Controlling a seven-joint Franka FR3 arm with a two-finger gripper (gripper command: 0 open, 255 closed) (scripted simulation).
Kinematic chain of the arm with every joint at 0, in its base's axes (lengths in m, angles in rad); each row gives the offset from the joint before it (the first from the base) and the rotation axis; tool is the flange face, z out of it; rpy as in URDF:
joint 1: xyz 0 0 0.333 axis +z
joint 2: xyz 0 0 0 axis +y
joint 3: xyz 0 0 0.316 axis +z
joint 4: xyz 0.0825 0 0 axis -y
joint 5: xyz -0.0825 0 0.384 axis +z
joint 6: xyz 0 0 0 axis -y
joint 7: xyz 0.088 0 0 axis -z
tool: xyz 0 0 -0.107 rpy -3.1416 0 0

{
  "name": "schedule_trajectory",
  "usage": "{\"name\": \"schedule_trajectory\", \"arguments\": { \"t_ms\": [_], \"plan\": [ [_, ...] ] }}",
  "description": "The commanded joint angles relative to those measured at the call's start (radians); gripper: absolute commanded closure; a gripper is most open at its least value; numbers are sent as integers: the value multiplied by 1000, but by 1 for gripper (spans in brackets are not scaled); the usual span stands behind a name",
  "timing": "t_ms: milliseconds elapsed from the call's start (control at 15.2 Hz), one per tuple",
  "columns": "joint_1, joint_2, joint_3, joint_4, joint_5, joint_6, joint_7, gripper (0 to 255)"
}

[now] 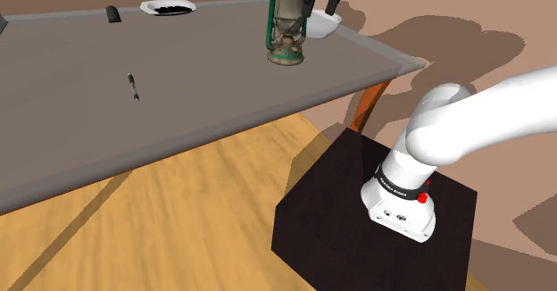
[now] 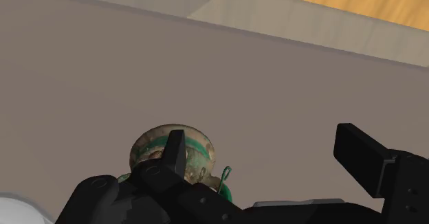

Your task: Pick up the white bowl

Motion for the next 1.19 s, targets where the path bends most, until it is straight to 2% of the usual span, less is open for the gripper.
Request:
{"name": "schedule_trajectory", "arguments": {
  "t_ms": [0,594,1122],
  "plan": [
    [0,0,0,0,0,0,0,0],
    [-43,211,-126,81,-106,115,-178,0],
    [-70,442,-227,233,-152,195,-327,0]
  ]
}}
